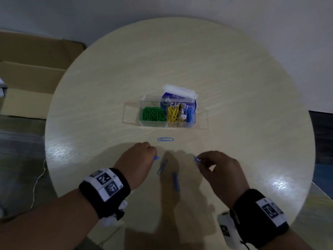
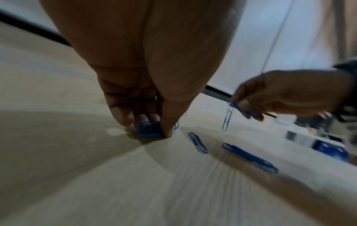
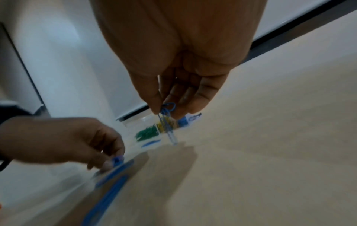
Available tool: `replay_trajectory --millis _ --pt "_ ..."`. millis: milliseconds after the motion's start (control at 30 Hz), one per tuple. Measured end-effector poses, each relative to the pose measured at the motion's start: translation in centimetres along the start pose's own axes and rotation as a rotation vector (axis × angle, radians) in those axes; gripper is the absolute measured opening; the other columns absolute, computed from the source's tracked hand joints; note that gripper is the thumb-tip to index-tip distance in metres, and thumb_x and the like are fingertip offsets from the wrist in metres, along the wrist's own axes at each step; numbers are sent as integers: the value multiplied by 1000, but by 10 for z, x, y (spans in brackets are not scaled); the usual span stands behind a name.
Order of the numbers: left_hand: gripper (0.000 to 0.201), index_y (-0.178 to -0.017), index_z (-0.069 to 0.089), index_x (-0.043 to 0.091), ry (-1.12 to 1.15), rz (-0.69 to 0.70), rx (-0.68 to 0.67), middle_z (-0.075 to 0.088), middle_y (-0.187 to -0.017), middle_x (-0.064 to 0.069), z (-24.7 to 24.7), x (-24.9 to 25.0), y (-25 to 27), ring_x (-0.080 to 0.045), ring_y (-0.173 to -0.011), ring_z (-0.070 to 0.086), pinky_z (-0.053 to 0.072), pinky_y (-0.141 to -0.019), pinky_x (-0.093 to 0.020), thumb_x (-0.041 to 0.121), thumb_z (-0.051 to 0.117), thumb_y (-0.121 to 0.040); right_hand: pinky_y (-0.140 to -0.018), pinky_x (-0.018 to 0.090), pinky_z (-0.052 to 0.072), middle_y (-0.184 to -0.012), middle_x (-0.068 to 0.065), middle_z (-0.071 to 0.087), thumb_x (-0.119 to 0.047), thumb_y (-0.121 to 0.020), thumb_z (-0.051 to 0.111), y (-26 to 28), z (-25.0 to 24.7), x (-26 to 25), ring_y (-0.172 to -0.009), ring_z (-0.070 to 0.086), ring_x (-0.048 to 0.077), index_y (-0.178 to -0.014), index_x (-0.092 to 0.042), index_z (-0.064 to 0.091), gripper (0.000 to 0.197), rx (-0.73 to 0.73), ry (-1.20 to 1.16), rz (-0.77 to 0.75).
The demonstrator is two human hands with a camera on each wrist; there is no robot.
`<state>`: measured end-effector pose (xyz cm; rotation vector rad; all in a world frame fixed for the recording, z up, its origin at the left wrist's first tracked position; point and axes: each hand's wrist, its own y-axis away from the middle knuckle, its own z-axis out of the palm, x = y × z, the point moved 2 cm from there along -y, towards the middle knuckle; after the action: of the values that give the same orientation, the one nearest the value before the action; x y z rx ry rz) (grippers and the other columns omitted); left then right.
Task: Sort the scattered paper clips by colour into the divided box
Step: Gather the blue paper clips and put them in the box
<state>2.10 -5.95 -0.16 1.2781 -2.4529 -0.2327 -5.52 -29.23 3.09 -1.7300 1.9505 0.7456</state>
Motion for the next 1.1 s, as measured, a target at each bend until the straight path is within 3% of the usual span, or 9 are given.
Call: replay_trajectory --millis 100,167,300,400,533,700,900,1000,1100 --pt "28 -70 56 13 -180 -10 -70 55 -69 -8 0 9 0 -29 -56 56 42 -42 -33 7 80 -56 -61 21 49 -74 -12 68 -15 -77 74 -16 -13 -4 -67 63 2 -86 -26 71 14 93 -99 59" --pt "30 -67 57 13 -197 -15 -36 55 -64 -7 -6 12 -5 -29 -51 56 40 -40 -30 11 84 -53 -61 19 50 -75 -11 70 -17 -78 74 -26 -19 -4 -68 64 1 -85 -26 71 13 130 -172 101" --pt "7 -83 62 23 142 -100 93 63 -79 1 -43 20 -27 -24 -72 62 42 -59 -31 29 64 -82 -56 17 46 -73 -7 71 -14 -78 74 -39 -31 -9 -61 62 4 -81 -25 70 12 197 -364 146" --pt "4 -83 65 24 533 -197 267 67 -73 7 -76 31 -59 -7 -65 62 46 -59 -24 28 66 -83 -52 9 41 -70 -8 69 -14 -79 74 -47 -44 -16 -59 60 1 -81 -24 69 11 219 -393 155" --pt "4 -85 68 16 709 -256 393 72 -78 -2 -87 39 -104 -16 -70 68 55 -69 -33 18 65 -83 -52 8 40 -68 -8 69 -12 -79 72 -57 -56 -19 -57 58 -1 -80 -23 68 12 248 -418 180" --pt "18 -83 68 10 795 -261 316 66 -69 -5 -76 41 -120 -17 -68 71 57 -70 -37 20 55 -92 -53 13 42 -66 -10 68 -15 -78 72 -69 -59 -21 -56 56 0 -77 -25 68 11 245 -414 214" --pt "18 -102 69 22 818 -337 477 69 -85 4 -82 16 -93 -15 -70 67 58 -69 -38 25 52 -96 -53 20 40 -59 -8 65 -23 -76 70 -101 -46 -27 -53 53 3 -75 -22 70 2 158 -334 249" --pt "14 -98 67 29 817 -334 473 67 -83 13 -81 8 -76 -7 -67 66 57 -64 -33 27 53 -96 -59 22 44 -68 -8 69 -27 -77 72 -125 -30 -24 -61 59 7 -80 -22 73 7 127 -314 288" --pt "13 -94 68 27 824 -330 439 66 -76 12 -75 6 -59 -4 -66 64 55 -62 -28 26 55 -96 -78 38 56 -92 0 73 -36 -79 71 -139 -18 -22 -81 67 21 -99 -21 74 25 45 -246 288"
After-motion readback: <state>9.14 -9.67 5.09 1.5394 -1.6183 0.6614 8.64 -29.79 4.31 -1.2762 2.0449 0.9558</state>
